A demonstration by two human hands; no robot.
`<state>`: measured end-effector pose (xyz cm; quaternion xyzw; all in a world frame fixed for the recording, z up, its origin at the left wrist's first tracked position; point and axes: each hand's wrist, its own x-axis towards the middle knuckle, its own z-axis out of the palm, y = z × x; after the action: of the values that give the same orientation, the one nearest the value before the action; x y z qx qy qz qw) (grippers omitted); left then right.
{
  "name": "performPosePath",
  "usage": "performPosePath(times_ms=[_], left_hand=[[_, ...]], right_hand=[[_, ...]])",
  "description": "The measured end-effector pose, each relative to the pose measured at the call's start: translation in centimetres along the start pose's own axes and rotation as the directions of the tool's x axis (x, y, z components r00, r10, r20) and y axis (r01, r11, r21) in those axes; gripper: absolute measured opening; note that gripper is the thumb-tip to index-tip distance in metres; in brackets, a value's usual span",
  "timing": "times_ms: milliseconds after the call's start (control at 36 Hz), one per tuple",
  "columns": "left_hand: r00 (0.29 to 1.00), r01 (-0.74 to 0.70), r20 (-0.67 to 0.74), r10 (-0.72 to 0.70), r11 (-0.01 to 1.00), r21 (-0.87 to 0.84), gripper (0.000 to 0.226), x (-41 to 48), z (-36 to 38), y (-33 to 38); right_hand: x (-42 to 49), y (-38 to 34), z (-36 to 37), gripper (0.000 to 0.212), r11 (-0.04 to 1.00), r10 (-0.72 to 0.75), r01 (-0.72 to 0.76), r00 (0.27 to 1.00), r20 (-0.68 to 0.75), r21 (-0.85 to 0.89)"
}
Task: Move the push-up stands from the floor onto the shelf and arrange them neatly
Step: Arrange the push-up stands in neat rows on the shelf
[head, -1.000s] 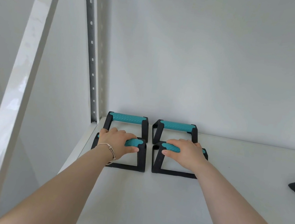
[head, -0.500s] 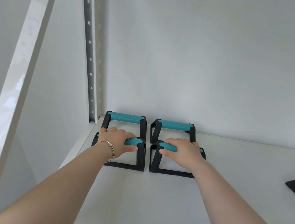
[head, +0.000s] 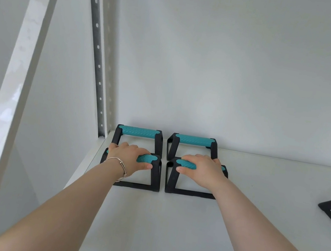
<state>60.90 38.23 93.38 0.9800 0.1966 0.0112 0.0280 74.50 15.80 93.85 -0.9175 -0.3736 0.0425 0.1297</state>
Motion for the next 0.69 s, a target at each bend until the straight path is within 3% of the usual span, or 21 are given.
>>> performPosePath(times_ms=[306,417,528,611,694], left_hand=[[1.000,-0.006,-0.004,0.006,1.000,0.020,0.050,-0.3,-0.2,0.1],[1.000,0.008,0.016,-0.007,0.999,-0.039,0.061,-0.3,-0.8,0.0],[0.982,0.072,-0.168,-0.091,0.991,-0.115,0.061,0.9,-2.3,-0.7],[0.962,0.083,-0.252,-0.107,0.991,-0.103,0.061,2.5,-3.0,-1.1],[0.966,0.104,-0.230,-0.121,0.991,-0.084,0.062,4.4,-3.0,-1.6]], right_hand=[[0.1,-0.2,-0.3,0.052,0.999,0.015,-0.013,0.999,0.041,-0.035],[0.9,-0.3,-1.4,0.065,0.993,0.050,-0.058,0.995,0.084,0.100],[2.9,-0.2,-2.7,0.055,0.971,0.054,-0.032,0.995,-0.086,0.236],[5.2,-0.1,-3.4,0.053,0.991,0.065,-0.029,0.961,-0.267,0.133],[7.5,0.6,-3.9,0.061,0.998,0.058,-0.061,0.963,-0.264,-0.005]])
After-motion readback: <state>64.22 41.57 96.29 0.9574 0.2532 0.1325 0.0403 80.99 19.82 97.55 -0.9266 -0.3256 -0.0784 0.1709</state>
